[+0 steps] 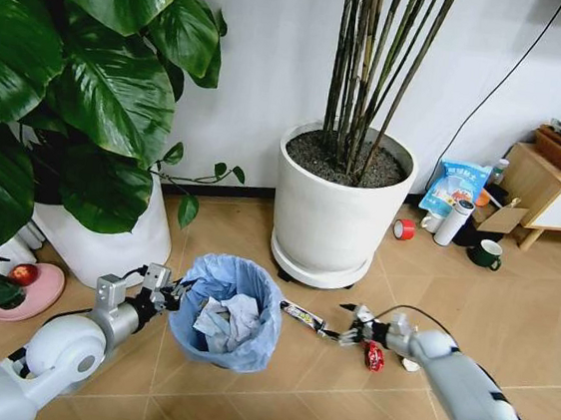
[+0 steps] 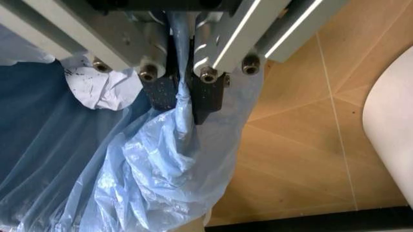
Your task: Pick up the trash bin and place the garbage on the floor into it.
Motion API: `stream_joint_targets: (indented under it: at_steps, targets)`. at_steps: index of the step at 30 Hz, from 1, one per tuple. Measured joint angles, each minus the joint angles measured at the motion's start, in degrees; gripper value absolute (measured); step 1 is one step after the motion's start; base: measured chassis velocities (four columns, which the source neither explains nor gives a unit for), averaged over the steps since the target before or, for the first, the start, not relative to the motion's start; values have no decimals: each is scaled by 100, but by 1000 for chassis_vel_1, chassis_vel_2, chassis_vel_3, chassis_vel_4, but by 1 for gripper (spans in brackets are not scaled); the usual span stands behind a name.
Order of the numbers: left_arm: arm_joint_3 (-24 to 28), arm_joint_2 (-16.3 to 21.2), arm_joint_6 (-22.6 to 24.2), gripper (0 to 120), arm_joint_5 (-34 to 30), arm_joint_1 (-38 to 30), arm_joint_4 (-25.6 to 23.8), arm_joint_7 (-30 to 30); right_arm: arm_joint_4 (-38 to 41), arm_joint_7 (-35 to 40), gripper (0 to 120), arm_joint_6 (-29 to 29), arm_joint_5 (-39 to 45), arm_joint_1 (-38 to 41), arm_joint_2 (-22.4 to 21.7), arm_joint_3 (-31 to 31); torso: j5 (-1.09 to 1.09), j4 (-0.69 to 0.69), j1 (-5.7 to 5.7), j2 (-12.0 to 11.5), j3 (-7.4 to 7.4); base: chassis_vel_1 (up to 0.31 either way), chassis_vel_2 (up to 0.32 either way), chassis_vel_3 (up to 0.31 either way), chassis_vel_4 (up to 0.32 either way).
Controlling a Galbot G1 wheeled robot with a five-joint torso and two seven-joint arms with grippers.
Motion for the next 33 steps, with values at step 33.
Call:
stream_joint_targets:
  at_steps: [33]
  targets:
    - [-70, 53, -36, 0, 47, 36, -108, 52, -1276, 878, 100, -208, 9, 602, 612, -576, 2, 1, -1, 0, -1, 0, 0, 0, 0]
